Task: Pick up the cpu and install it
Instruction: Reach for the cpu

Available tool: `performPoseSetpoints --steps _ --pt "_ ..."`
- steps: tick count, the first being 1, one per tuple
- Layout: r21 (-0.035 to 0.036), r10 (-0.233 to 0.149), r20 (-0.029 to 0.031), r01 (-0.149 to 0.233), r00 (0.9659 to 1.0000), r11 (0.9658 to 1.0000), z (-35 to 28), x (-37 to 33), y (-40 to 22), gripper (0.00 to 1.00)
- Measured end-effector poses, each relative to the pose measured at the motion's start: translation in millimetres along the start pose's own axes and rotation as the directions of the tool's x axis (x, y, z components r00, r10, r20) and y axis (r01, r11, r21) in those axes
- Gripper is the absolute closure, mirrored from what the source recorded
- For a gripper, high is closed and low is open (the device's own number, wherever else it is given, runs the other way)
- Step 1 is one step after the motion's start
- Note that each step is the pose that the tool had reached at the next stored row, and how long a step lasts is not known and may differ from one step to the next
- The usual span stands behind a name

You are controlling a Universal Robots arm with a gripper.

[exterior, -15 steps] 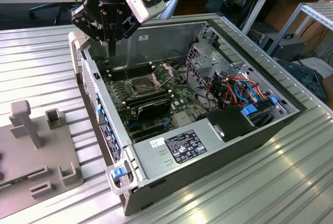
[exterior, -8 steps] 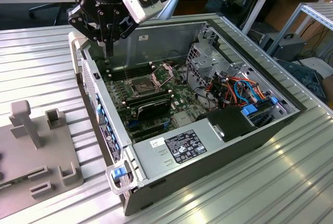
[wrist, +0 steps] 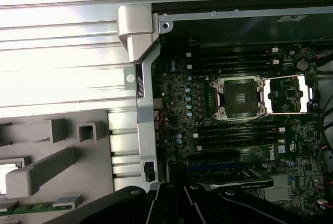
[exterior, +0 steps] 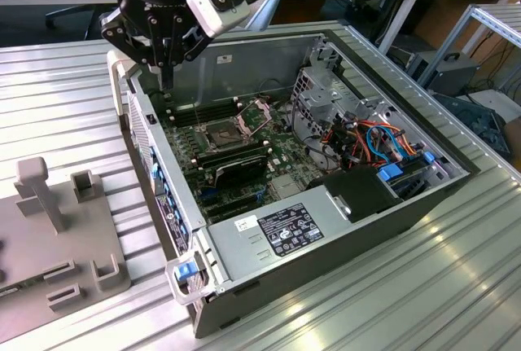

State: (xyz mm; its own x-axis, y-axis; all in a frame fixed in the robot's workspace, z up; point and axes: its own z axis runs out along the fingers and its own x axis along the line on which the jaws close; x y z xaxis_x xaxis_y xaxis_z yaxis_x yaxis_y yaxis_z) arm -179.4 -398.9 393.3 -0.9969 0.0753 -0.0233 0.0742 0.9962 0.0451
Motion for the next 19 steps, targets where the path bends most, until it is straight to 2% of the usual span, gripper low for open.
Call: performPoseSetpoints --steps 6,7,19 --pt "0.0000 0.000 0.0000 0.000 1.0000 1.0000 -0.1 3.7 -0.3 0.89" --pt "0.0000 0.000 0.0000 0.000 1.0000 1.0000 -0.2 6.8 -0.5 0.89" --pt "0.0000 0.000 0.0001 0.000 1.0000 1.0000 -0.2 10.1 -0.7 0.89"
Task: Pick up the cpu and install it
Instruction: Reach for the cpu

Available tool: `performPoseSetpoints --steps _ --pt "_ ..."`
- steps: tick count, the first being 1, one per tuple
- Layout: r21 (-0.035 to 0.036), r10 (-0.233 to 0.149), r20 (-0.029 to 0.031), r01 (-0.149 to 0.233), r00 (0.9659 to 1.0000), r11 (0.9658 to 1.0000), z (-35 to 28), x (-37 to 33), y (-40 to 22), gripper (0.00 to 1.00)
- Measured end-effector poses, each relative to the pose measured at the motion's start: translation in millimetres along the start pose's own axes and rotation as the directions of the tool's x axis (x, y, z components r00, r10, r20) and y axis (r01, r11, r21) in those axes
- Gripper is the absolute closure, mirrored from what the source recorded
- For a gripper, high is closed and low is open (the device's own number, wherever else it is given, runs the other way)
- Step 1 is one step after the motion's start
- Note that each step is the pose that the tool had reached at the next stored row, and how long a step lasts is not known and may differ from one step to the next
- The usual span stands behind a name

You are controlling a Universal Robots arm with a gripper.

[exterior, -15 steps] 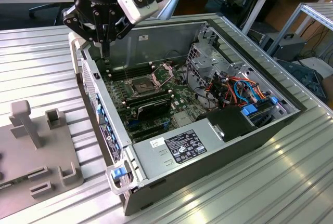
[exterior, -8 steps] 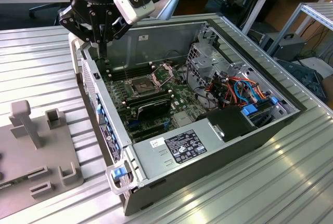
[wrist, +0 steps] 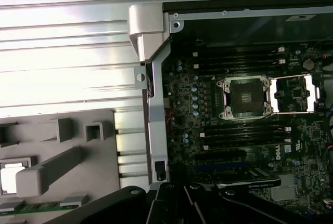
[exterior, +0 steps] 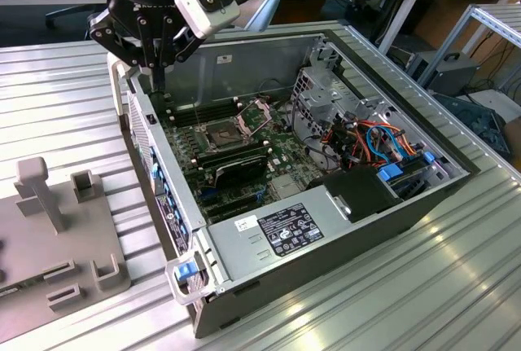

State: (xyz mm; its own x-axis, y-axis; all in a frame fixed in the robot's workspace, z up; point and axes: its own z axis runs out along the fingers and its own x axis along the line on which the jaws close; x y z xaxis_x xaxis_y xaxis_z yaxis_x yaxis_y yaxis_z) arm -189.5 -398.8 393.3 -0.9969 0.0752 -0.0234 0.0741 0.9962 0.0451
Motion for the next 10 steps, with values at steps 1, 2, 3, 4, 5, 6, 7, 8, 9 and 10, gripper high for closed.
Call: performPoseSetpoints --steps 1,2,3,4,5,6,7,8,9,10 --pt "0.0000 0.000 0.0000 0.000 1.0000 1.0000 0.0 0.2 0.0 0.89" --pt "0.0000 0.000 -0.0001 0.000 1.0000 1.0000 0.0 0.3 0.0 0.89" --pt "0.0000 0.000 -0.0001 0.000 1.0000 1.0000 0.0 0.3 0.0 0.89" --pt "0.0000 0.000 0.0000 0.000 1.0000 1.0000 0.0 0.3 0.0 0.89" --pt "-0.0001 0.000 0.0000 0.000 1.0000 1.0000 0.0 0.3 0.0 0.89" --pt "0.0000 0.000 0.0000 0.000 1.0000 1.0000 0.0 0.4 0.0 0.89" --pt "0.0000 0.000 0.0000 0.000 1.0000 1.0000 0.0 0.4 0.0 0.89" --pt "0.0000 0.000 0.0000 0.000 1.0000 1.0000 0.0 0.4 0.0 0.89" --pt "0.0000 0.000 0.0000 0.000 1.0000 1.0000 0.0 0.4 0.0 0.89" --pt "0.0000 0.000 -0.0001 0.000 1.0000 1.0000 0.0 0.5 0.0 0.89"
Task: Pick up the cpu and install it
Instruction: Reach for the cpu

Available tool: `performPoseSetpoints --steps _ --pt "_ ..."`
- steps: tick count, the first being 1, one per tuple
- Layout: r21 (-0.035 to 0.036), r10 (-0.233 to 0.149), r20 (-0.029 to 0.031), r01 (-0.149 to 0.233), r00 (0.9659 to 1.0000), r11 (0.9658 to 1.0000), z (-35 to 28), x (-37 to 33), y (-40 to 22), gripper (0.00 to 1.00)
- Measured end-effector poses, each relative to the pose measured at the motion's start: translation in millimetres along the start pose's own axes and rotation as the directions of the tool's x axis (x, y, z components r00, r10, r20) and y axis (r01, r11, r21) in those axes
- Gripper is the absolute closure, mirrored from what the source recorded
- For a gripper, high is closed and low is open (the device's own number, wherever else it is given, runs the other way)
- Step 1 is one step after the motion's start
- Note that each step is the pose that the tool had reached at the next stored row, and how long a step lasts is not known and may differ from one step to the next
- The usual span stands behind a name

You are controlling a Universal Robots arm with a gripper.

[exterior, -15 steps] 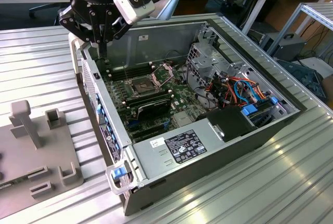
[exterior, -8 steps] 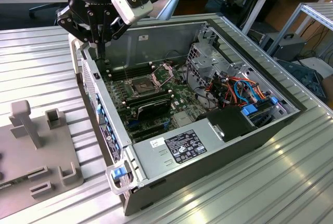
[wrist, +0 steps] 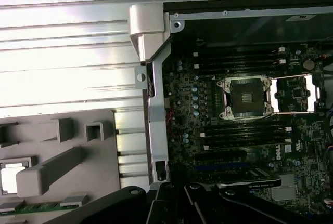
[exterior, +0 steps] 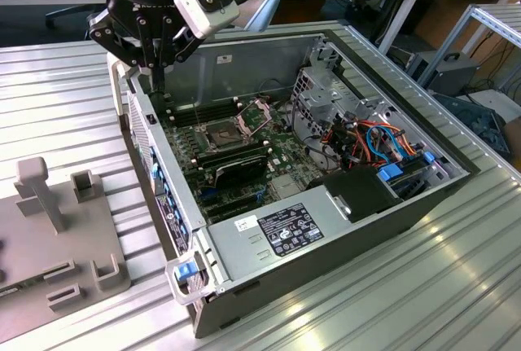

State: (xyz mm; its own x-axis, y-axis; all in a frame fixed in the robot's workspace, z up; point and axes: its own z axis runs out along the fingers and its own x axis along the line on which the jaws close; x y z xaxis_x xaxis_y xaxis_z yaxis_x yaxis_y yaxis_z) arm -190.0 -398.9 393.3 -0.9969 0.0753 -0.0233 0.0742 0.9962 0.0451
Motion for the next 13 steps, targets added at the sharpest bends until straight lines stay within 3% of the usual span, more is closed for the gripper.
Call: performPoseSetpoints --steps 4,13 --pt "0.0001 0.000 -0.0001 0.000 1.0000 1.0000 -0.1 2.6 -0.2 0.89" --pt "0.0000 0.000 0.0001 0.000 1.0000 1.0000 -0.3 17.2 -1.3 0.89"
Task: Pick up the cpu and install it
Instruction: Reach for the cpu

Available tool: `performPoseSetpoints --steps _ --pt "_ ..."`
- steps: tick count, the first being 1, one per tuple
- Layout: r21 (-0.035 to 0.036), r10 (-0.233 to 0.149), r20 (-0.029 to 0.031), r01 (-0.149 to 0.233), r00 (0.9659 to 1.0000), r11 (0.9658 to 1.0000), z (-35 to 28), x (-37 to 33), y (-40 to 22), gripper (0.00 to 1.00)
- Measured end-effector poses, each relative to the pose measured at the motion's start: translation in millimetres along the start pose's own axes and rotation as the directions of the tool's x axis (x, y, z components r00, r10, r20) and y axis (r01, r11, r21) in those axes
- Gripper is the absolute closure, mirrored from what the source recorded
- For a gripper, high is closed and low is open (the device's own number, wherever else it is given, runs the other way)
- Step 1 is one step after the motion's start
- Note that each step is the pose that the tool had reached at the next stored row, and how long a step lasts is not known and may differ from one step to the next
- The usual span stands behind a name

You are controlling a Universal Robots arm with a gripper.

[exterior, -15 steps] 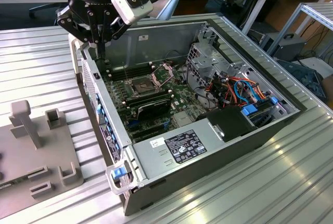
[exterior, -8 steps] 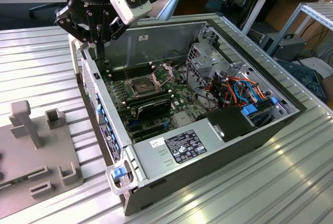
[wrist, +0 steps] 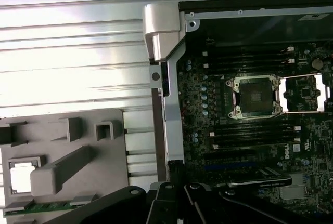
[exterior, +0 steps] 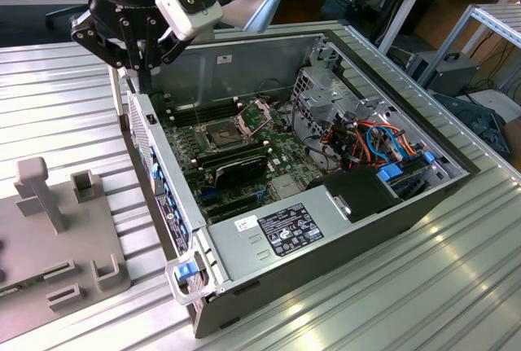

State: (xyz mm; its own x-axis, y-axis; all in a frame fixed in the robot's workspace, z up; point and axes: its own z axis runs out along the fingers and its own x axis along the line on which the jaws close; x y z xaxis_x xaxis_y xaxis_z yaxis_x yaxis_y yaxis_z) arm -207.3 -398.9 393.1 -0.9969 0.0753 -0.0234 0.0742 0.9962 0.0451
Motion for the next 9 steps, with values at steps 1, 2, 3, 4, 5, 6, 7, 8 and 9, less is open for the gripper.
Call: performPoseSetpoints --steps 1,2,3,4,5,6,7,8,9 --pt "0.0000 0.000 -0.0001 0.000 1.0000 1.0000 -0.1 1.3 -0.1 0.89" --pt "0.0000 0.000 0.0000 0.000 1.0000 1.0000 -0.1 3.0 -0.2 0.89" --pt "0.0001 0.000 -0.0001 0.000 1.0000 1.0000 -0.2 4.2 -0.3 0.89" --pt "0.0000 0.000 0.0000 0.000 1.0000 1.0000 -0.2 6.0 -0.4 0.89" --pt "0.0000 0.000 0.0000 0.000 1.0000 1.0000 -0.2 7.6 -0.6 0.89" --pt "0.0000 0.000 0.0000 0.000 1.0000 1.0000 -0.2 8.6 -0.6 0.89" --pt "0.0000 0.000 0.0000 0.000 1.0000 1.0000 -0.3 10.0 -0.7 0.89" --pt "0.0000 0.000 0.0000 0.000 1.0000 1.0000 -0.3 11.0 -0.8 0.89" --pt "0.0000 0.000 -0.0001 0.000 1.0000 1.0000 -0.4 12.8 -1.0 0.89"
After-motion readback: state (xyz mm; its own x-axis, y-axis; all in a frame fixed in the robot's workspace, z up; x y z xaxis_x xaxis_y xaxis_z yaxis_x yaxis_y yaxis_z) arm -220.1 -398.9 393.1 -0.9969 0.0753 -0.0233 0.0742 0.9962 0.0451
